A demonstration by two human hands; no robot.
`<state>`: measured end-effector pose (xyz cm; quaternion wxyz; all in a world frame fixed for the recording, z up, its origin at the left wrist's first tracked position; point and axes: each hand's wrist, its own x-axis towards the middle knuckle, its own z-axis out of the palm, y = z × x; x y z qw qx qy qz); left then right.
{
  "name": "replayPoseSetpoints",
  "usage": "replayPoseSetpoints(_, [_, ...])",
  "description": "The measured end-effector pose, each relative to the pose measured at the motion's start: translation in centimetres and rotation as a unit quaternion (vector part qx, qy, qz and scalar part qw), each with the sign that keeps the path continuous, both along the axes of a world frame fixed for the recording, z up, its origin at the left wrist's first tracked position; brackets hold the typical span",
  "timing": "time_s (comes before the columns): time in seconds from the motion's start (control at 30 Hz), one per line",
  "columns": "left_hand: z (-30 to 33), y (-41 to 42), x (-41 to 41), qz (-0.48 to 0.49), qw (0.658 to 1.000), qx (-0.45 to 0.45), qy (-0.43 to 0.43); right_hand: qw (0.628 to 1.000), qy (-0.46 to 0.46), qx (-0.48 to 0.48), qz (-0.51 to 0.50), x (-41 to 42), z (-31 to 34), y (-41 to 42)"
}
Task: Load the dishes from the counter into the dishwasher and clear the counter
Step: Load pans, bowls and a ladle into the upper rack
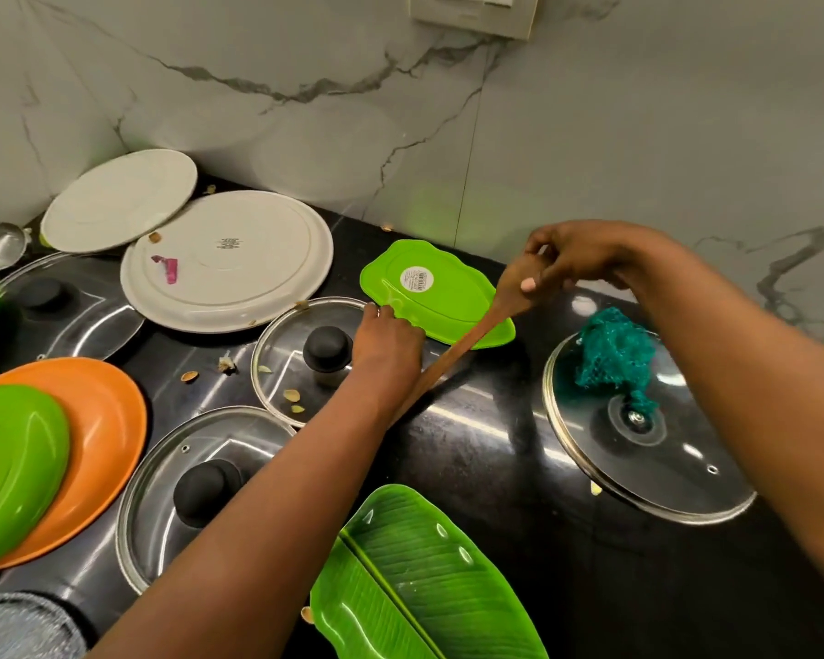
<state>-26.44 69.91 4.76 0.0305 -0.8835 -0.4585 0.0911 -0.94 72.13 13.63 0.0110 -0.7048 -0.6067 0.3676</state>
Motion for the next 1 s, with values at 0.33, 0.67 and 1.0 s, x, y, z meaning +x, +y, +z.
replayPoseSetpoints(0.33, [-0.2, -0.3, 0.6, -0.002, 1.0, 0.0, 0.023, 0.861, 0.393, 0.187, -0.263, 0.0, 3.2, -6.5])
replayPoseSetpoints(0.67, [-0.8, -5.5, 0.3, -0.009, 0.992, 0.069, -0.103, 0.773, 0.41, 0.397, -0.276, -2.7, 4.8, -15.5])
replayPoseSetpoints(1.0, [0.1, -21.7, 2.0, 0.008, 0.937, 0.191, -0.292, 0.737, 0.398, 0.503, -0.211, -4.4, 7.0, -30.6])
